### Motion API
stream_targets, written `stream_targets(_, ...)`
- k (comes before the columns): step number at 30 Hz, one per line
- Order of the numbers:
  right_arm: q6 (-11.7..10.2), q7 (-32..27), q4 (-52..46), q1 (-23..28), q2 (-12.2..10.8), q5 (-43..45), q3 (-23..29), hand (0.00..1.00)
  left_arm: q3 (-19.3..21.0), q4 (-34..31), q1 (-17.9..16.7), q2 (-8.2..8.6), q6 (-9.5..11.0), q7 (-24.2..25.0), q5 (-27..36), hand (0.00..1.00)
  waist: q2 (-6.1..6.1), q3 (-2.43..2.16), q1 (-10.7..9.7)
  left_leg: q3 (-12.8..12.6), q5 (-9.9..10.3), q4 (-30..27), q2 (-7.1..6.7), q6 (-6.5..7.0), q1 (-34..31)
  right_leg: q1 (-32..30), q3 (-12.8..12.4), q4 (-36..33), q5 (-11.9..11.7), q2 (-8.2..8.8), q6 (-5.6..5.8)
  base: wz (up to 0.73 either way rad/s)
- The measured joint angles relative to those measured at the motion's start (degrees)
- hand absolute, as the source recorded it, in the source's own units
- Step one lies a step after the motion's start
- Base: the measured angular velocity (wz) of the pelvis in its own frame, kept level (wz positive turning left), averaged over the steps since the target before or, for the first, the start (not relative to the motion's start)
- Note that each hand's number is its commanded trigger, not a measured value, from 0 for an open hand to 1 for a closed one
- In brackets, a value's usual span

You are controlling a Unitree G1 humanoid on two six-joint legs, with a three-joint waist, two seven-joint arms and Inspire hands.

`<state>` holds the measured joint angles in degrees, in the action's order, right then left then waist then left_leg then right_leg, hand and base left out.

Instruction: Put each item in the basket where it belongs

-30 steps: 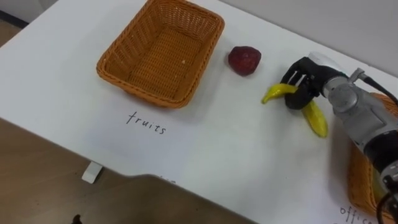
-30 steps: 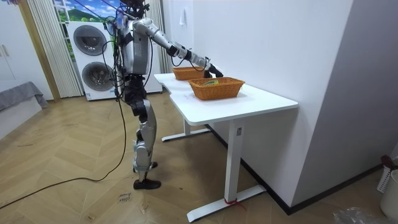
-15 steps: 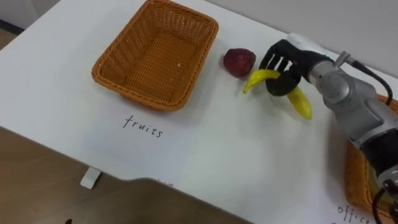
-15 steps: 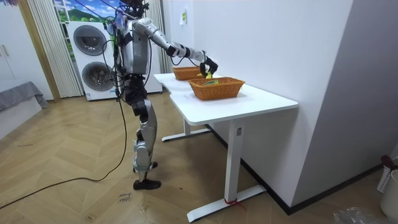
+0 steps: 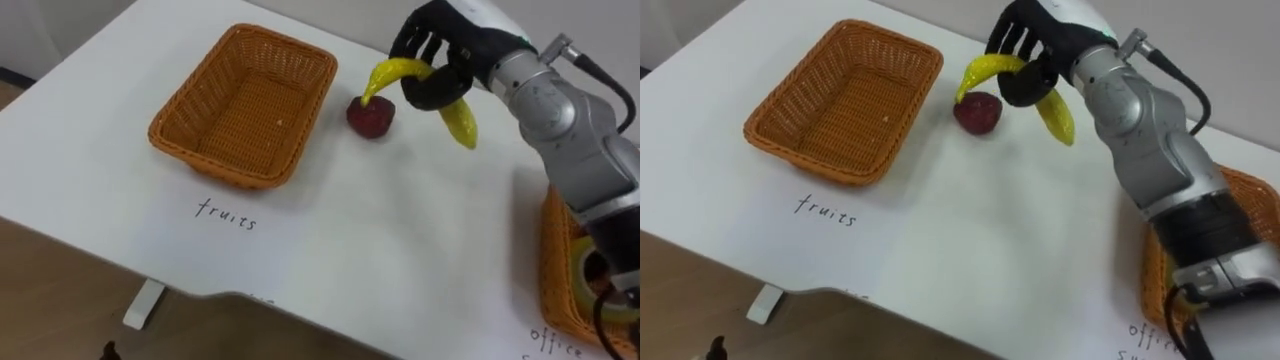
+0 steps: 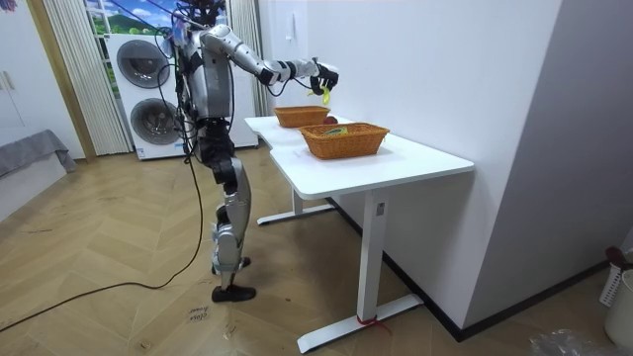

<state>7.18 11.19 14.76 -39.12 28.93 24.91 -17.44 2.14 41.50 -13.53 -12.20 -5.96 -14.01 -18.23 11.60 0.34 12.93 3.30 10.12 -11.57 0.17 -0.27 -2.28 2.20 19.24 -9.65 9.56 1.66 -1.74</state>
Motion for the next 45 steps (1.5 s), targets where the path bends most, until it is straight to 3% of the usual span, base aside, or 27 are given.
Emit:
stream_targets(5,0.65,0.27,-6.13,0.02,1.16,0.70,1.20,1.00,0.41,0.02,-0.54,0.12,-0.01,-0.02,0.07,0.00,0.60,-0.39,-0.60,-0.17,-0.04,0.15,-0.03,0.04,0.13,-0.01,-0.36,0.04,0.02,-0.10,0.04,-0.04)
stream_targets(11,1.71,0.64,-9.76,0.01,1.18,1.27,1.23,1.00,1.70,0.03,-0.86,0.46,-0.02,-0.61,-0.09,0.00,1.46,-0.15,0.07,-0.26,-0.09,1.50,-0.06,0.06,2.53,1.73,-0.81,0.06,0.25,-0.20,0.40,0.00)
stream_targets(16,2.32,1.85,-11.93,-0.61,0.98,1.31,1.18,1.00,1.66,0.03,-0.92,0.86,-0.04,-0.83,-0.59,0.00,2.04,-0.30,0.65,-0.10,-0.20,1.95,-0.13,0.18,2.72,1.88,-1.04,0.01,0.25,-0.16,0.40,0.00)
stream_targets(19,2.27,2.02,-11.99,-1.30,0.98,1.58,1.07,1.00,1.55,0.03,-0.73,0.92,-0.02,-1.46,-0.95,0.00,2.24,-0.02,1.25,0.07,-0.23,1.96,-0.17,0.22,2.92,2.03,-0.98,0.04,0.25,0.02,0.40,0.03)
stream_targets(21,2.22,2.06,-11.98,-1.41,0.91,2.63,0.69,1.00,1.56,0.03,-0.34,0.81,0.01,-1.58,-1.11,0.00,2.80,0.69,1.63,0.45,-0.25,1.94,-0.19,0.23,2.81,2.14,-0.92,0.13,0.26,0.20,0.41,0.09)
stream_targets(22,2.22,2.21,-11.97,-1.41,0.84,2.69,0.53,1.00,1.58,0.03,-0.32,0.81,0.01,-1.56,-1.15,0.00,2.92,0.76,1.65,0.58,-0.25,1.95,-0.21,0.23,2.76,2.13,-0.89,0.14,0.26,0.19,0.41,0.10)
stream_targets(25,2.32,2.71,-11.71,-1.41,0.03,3.02,0.45,1.00,1.59,-0.25,-0.36,1.25,0.00,-1.14,-2.30,0.00,3.16,0.84,1.85,1.36,-0.24,1.97,-0.37,0.23,2.47,2.06,-0.41,0.11,0.27,-0.01,0.43,0.12)
stream_targets(31,2.31,2.73,-11.59,-1.38,-2.83,8.12,-0.30,1.00,1.05,-1.12,0.11,1.28,0.01,0.04,-4.64,0.00,2.98,0.98,4.21,2.13,-0.28,1.94,-0.72,0.29,2.49,2.29,0.09,0.16,0.48,0.27,0.77,0.07)
stream_targets(37,2.23,2.75,-10.95,-1.27,-4.04,10.79,-4.97,1.00,0.96,-0.99,-0.56,0.73,0.03,0.55,-5.95,0.00,3.63,1.64,5.30,3.71,-0.29,1.96,-1.02,0.31,2.56,3.37,1.38,1.02,0.54,0.27,0.88,0.14)
stream_targets(42,2.04,2.76,-9.06,-1.27,-4.45,11.19,-8.60,1.00,-0.20,-1.05,-0.99,0.68,0.01,0.33,-7.74,0.00,3.93,1.55,7.91,3.75,-0.29,1.82,-1.02,0.31,1.67,2.59,1.52,1.01,0.54,0.29,0.89,0.00)
stream_targets(45,2.13,2.73,-8.85,-1.28,-5.45,11.55,-8.60,1.00,-0.22,-1.05,-1.33,0.37,-0.02,-0.05,-8.97,0.00,4.05,1.46,8.10,4.62,-0.29,1.78,-1.10,0.30,1.44,2.72,2.28,1.01,0.54,0.24,0.89,0.11)
